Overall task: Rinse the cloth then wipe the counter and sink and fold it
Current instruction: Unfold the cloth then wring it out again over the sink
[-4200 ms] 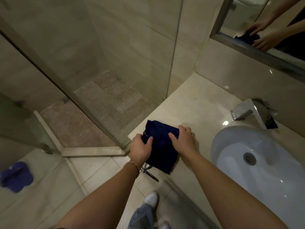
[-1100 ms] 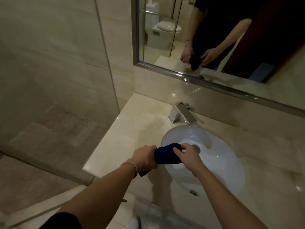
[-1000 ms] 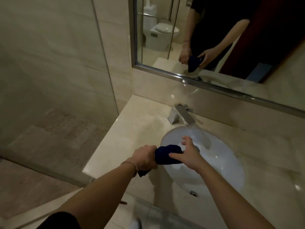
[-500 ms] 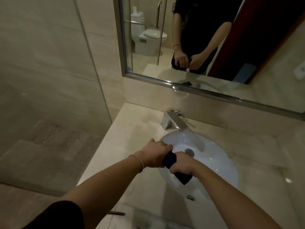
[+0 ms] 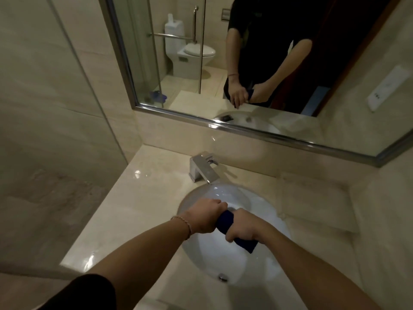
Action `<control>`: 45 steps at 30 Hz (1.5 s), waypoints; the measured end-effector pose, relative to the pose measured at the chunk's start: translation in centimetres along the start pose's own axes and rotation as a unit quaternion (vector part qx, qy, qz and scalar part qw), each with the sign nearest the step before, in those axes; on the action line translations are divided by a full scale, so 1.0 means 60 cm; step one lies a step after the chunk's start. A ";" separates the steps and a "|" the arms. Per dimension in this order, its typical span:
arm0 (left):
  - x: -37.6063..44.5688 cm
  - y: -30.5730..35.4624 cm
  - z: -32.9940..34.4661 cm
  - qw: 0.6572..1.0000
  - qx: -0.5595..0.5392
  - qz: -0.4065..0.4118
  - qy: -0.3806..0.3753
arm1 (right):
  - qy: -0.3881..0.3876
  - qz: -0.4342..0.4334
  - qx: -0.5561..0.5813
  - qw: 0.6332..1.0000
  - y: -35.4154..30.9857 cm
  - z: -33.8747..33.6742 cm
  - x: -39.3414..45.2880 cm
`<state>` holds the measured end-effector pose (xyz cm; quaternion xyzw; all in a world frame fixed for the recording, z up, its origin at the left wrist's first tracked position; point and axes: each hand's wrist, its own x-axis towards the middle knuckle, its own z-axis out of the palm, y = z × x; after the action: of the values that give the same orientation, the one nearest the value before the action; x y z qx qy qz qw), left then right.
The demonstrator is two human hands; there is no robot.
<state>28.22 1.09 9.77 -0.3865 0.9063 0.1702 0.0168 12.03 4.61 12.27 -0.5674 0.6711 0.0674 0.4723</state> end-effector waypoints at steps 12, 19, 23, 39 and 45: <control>0.040 0.035 -0.017 0.911 -0.359 -0.186 -0.079 | 0.113 -0.135 -0.160 0.971 0.063 -0.073 0.007; 0.033 0.039 -0.014 0.678 -0.687 -0.242 0.099 | 0.072 -0.089 0.365 0.924 0.075 -0.080 -0.006; 0.059 0.085 -0.013 0.515 -0.763 -0.337 0.199 | 0.235 0.025 0.506 0.829 0.037 -0.030 0.020; 0.079 0.146 0.027 0.652 -0.576 -0.297 0.394 | 0.155 0.027 0.796 0.584 -0.004 -0.012 0.050; 0.096 0.138 -0.015 0.473 -0.686 -0.366 0.415 | 0.387 -0.010 0.630 0.673 -0.038 -0.017 0.018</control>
<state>18.42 2.12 12.11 -0.5969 0.1776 0.5355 -0.5705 13.43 2.40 13.08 -0.1175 0.6711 -0.6017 0.4169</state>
